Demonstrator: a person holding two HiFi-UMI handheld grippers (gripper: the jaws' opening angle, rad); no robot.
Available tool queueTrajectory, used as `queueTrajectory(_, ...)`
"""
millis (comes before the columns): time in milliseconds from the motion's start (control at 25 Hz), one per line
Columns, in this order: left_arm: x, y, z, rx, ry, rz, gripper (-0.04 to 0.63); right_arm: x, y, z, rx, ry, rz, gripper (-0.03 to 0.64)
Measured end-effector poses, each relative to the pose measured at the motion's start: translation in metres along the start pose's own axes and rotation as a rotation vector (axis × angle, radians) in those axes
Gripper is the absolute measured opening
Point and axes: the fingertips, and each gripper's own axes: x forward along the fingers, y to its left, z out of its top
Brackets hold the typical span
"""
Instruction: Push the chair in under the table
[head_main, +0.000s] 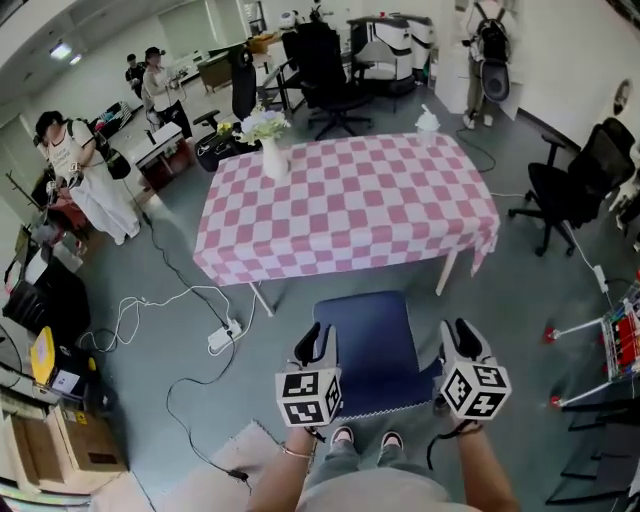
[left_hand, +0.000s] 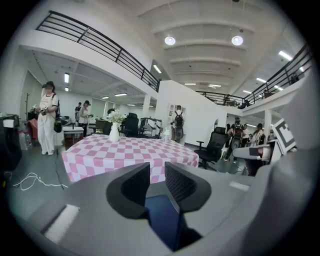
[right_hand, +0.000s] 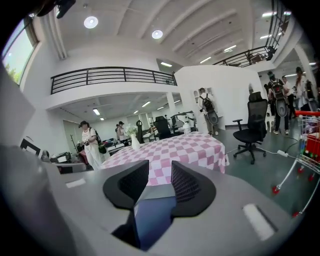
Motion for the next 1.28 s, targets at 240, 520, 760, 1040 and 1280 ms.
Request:
queueTrajectory(240,-0.015,0.001,-0.015,-0.015,0.005,0.071,0.092,0.014,0.007,-0.012,0.008,0.047,0.115,0.127)
queueTrajectory(520,-0.032,-0.005,-0.027,-0.024,0.029,0.052,0.092,0.018,0.02,-0.024,-0.01,0.094,0.212,0.127)
queueTrajectory(760,-0.046,-0.015,-0.035,0.017,0.059,0.008,0.092,0.007,0.026,-0.038,-0.045,0.144,0.31,0.127)
queueTrajectory(1040,-0.059,-0.054,-0.077,0.133,0.206,-0.19,0.092,-0.018,0.037,-0.076,-0.151,0.276,0.53,0.127)
queueTrajectory(1280,-0.071,-0.086,-0.116,0.244,0.326,-0.331,0.093,-0.047,0.047,-0.116,-0.379,0.402,0.726,0.127)
